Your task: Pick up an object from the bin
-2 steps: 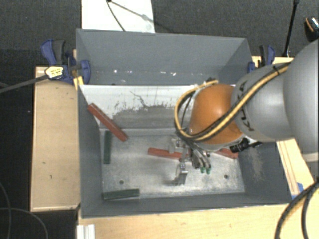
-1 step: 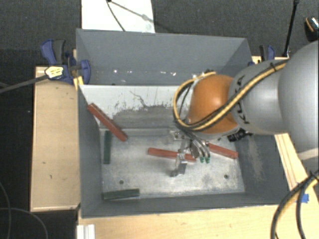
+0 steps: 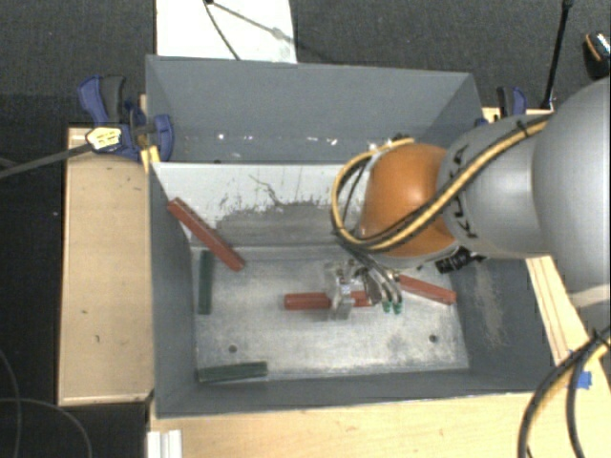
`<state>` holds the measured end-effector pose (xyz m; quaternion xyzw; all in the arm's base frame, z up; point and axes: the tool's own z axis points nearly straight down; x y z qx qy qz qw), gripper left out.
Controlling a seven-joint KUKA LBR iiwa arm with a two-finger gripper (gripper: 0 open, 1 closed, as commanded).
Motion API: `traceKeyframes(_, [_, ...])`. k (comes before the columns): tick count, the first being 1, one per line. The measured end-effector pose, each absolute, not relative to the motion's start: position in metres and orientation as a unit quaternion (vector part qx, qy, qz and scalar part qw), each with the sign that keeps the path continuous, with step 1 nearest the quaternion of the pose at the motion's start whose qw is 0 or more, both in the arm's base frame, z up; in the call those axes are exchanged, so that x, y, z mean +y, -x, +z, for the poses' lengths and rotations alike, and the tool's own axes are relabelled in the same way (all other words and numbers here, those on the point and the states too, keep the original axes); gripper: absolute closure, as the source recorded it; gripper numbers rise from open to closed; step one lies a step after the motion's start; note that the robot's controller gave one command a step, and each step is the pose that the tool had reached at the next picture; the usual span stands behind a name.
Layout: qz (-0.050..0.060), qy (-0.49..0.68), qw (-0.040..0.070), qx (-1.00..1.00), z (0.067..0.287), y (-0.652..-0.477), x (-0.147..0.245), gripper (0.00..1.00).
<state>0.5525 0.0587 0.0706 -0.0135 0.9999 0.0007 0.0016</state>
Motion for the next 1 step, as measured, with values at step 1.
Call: traceKeyframes(1, [0.000, 0.089, 0.005, 0.996, 0.2091, -0.5310, 0.0715, 1.00])
